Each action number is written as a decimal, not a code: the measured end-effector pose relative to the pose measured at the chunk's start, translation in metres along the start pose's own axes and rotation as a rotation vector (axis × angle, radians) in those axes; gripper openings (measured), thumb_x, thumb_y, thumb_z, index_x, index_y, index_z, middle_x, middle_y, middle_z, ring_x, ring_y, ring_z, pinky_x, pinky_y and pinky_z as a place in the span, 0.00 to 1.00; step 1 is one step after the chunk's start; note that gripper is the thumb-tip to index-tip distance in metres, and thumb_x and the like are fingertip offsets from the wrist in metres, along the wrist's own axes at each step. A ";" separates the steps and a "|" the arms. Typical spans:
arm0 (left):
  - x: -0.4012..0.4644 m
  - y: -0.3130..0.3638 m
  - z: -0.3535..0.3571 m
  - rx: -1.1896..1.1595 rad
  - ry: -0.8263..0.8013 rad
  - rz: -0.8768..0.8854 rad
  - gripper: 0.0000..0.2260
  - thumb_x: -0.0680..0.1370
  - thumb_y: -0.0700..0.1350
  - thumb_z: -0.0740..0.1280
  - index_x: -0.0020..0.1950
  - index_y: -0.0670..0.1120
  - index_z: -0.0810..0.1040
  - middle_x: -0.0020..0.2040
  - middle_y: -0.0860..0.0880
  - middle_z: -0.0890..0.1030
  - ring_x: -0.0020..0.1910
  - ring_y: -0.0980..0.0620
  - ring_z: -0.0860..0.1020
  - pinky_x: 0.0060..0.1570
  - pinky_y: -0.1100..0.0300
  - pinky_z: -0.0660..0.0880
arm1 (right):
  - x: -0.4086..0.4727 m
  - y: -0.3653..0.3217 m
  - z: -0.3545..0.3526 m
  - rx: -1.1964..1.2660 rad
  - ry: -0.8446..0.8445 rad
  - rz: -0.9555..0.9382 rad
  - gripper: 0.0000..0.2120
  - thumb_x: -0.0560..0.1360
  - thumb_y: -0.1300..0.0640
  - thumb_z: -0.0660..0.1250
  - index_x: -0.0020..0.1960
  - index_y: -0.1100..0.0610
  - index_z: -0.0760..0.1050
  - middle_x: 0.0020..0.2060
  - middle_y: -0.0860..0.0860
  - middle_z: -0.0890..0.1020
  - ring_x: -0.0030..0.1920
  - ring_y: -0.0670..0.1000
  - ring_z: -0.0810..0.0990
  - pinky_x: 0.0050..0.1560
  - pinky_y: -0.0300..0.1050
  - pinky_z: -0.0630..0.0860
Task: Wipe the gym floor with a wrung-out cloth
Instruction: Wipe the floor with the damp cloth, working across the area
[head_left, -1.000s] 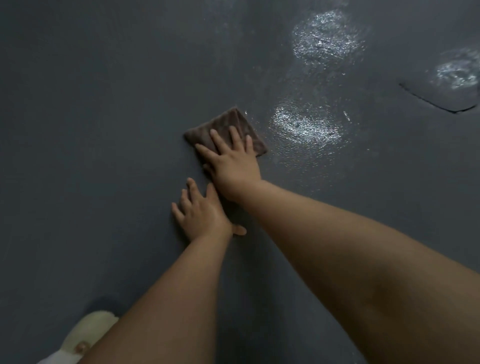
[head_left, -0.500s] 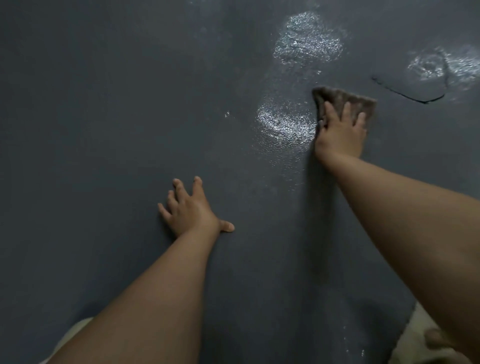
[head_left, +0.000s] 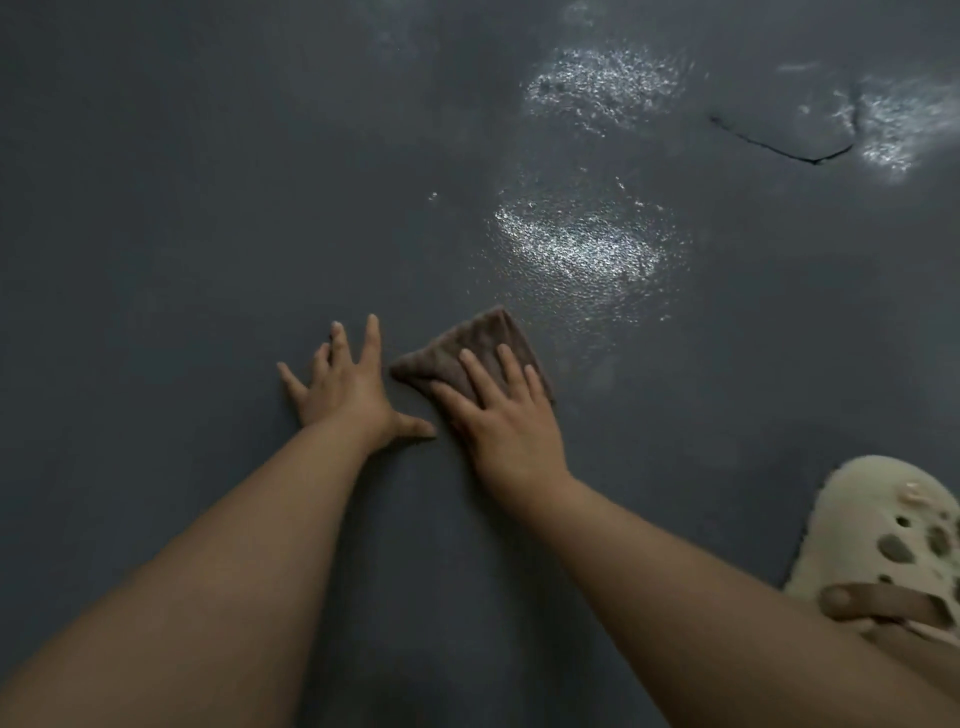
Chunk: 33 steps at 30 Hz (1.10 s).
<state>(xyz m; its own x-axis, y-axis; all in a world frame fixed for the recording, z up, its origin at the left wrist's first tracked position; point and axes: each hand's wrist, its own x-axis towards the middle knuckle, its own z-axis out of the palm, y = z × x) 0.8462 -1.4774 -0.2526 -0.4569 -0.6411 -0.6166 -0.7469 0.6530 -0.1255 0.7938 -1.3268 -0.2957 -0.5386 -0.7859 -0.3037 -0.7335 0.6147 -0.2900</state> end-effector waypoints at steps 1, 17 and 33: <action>-0.002 -0.002 -0.002 0.008 -0.017 0.013 0.61 0.60 0.67 0.74 0.76 0.56 0.33 0.78 0.47 0.39 0.77 0.48 0.45 0.71 0.38 0.40 | -0.004 0.010 0.000 0.025 0.019 0.023 0.22 0.72 0.49 0.53 0.63 0.42 0.76 0.65 0.53 0.76 0.65 0.64 0.73 0.63 0.61 0.67; -0.064 -0.011 0.049 -0.076 0.012 0.004 0.56 0.62 0.60 0.77 0.77 0.57 0.42 0.77 0.45 0.41 0.76 0.44 0.44 0.74 0.45 0.44 | -0.023 0.064 -0.015 0.184 0.199 0.693 0.24 0.82 0.51 0.52 0.76 0.42 0.53 0.77 0.50 0.48 0.75 0.63 0.42 0.73 0.60 0.42; -0.090 -0.068 0.081 -0.092 -0.066 -0.226 0.57 0.61 0.58 0.78 0.78 0.49 0.43 0.77 0.40 0.47 0.76 0.42 0.51 0.73 0.44 0.44 | -0.058 -0.053 0.034 -0.027 -0.090 -0.309 0.22 0.81 0.49 0.51 0.75 0.41 0.58 0.77 0.51 0.52 0.75 0.64 0.44 0.72 0.58 0.40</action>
<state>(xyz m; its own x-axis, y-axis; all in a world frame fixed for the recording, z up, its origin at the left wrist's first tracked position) 0.9773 -1.4320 -0.2518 -0.2429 -0.7367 -0.6310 -0.8686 0.4548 -0.1966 0.8781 -1.3118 -0.2941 -0.2501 -0.9255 -0.2845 -0.8682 0.3445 -0.3572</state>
